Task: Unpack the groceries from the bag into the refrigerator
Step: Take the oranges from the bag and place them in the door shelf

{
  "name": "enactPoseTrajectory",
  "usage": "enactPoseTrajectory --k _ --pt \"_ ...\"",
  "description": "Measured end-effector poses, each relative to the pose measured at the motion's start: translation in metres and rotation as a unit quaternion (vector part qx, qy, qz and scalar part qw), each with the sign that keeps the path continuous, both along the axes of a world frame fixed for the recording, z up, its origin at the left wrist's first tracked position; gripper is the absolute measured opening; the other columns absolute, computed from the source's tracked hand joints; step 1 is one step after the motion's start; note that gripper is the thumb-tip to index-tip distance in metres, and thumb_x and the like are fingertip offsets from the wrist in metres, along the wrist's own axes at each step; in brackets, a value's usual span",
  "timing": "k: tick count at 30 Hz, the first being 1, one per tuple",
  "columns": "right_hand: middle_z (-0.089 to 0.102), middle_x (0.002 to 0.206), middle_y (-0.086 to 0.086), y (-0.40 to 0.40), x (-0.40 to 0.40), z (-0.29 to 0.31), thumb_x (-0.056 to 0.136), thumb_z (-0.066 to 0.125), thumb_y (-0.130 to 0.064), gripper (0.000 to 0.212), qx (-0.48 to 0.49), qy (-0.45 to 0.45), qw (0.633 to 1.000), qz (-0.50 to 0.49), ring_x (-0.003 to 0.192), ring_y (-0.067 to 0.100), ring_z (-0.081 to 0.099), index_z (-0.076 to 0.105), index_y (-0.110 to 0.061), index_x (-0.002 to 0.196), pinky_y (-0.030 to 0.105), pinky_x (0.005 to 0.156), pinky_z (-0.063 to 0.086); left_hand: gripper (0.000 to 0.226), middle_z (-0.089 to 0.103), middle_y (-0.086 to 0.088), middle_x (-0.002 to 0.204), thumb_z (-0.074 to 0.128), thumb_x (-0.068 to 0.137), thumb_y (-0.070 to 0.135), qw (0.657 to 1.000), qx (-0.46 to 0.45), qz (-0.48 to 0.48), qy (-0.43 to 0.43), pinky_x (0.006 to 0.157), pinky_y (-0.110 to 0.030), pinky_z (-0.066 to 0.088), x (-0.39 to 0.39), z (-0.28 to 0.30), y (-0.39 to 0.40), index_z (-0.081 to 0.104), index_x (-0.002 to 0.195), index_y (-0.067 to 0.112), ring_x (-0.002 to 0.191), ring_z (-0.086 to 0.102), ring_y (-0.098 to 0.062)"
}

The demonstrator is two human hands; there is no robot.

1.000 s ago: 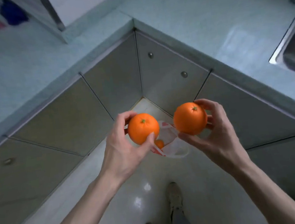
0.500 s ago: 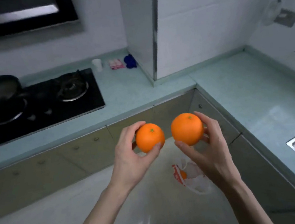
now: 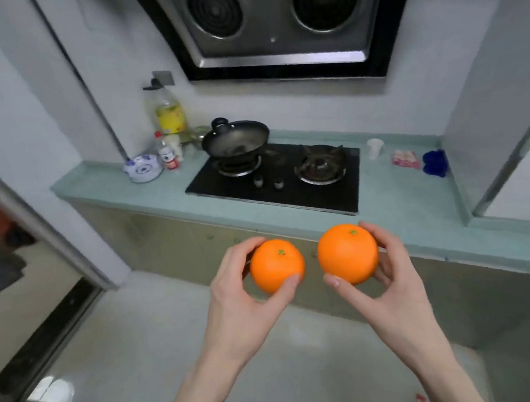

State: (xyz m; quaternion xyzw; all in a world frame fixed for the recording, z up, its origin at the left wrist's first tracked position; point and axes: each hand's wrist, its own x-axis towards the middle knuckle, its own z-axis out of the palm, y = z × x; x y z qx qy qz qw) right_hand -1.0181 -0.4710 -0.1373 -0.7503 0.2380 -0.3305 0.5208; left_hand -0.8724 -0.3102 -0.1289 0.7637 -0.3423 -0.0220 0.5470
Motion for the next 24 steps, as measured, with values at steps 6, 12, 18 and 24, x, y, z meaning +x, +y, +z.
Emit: enactPoseTrajectory --k 6,12,18,24 --pt "0.055 0.135 -0.024 0.059 0.075 0.023 0.068 0.086 -0.046 0.079 -0.001 -0.01 0.993 0.118 0.116 -0.002 0.06 0.048 -0.047 0.137 0.019 0.092 0.048 0.059 0.061 0.02 0.122 0.087 0.073 0.043 0.99 0.0 0.144 -0.012 0.095 -0.027 0.053 0.029 0.015 0.096 0.057 0.124 0.037 0.117 0.06 -0.006" --pt "0.057 0.136 -0.017 0.156 0.152 0.037 0.07 0.086 -0.045 0.078 -0.004 -0.029 0.972 0.234 0.114 0.003 0.063 0.048 -0.045 0.139 0.023 0.093 0.048 0.059 0.061 0.024 0.121 0.087 0.073 0.042 0.961 -0.006 0.275 -0.03 0.098 -0.028 0.053 0.053 0.03 0.215 0.057 0.123 0.039 0.118 0.059 -0.003" --pt "0.056 0.139 -0.015 0.269 0.211 0.043 0.073 0.087 -0.04 0.077 -0.011 -0.046 0.945 0.324 0.115 0.007 0.063 0.048 -0.046 0.139 0.027 0.093 0.051 0.06 0.062 0.02 0.123 0.087 0.072 0.044 0.928 -0.01 0.372 -0.034 0.098 -0.027 0.053 0.069 0.039 0.338 0.057 0.124 0.038 0.117 0.061 -0.005" --pt "0.055 0.138 -0.017 0.378 0.261 0.045 0.075 0.088 -0.032 0.076 -0.028 -0.068 0.919 0.386 0.119 0.008 0.061 0.049 -0.041 0.14 0.029 0.098 0.052 0.06 0.066 0.016 0.121 0.089 0.071 0.042 0.899 -0.035 0.436 -0.031 0.093 -0.032 0.057 0.086 0.04 0.445 0.059 0.122 0.036 0.11 0.068 -0.007"
